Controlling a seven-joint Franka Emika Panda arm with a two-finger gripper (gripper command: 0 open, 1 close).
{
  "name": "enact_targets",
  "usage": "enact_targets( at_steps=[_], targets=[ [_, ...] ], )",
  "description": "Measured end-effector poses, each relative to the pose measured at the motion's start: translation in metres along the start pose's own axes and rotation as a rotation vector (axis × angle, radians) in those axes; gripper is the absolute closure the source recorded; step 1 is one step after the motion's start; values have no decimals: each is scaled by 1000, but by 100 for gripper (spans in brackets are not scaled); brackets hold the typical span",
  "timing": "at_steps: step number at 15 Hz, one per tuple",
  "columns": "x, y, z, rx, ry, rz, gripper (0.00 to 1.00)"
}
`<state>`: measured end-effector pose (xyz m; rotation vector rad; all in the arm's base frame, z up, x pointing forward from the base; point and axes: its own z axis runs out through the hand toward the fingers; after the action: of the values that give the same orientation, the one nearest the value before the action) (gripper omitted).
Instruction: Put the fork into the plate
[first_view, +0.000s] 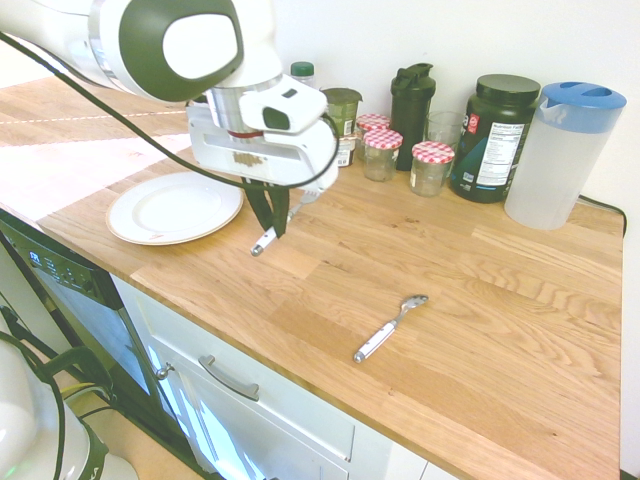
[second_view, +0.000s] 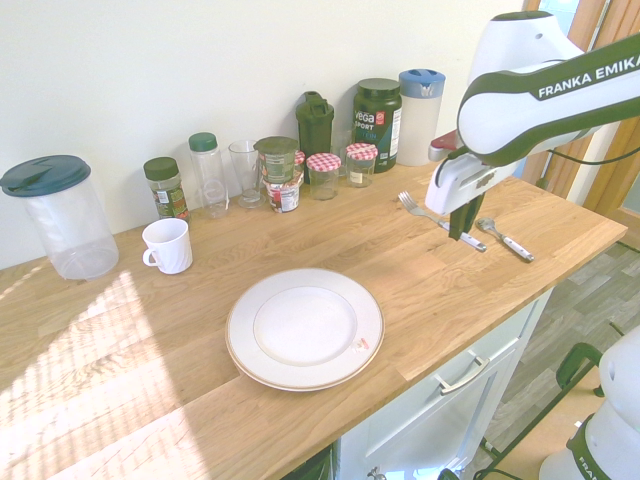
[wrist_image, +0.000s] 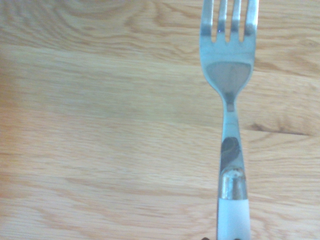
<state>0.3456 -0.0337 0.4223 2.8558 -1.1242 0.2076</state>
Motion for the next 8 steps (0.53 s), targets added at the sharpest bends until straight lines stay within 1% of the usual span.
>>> enact_targets(
  at_steps=[5, 8],
  targets=[
    [-35, -71, -21, -30, 40, -54, 100],
    [-56, -122, -11, -69, 37, -110, 100]
  ],
)
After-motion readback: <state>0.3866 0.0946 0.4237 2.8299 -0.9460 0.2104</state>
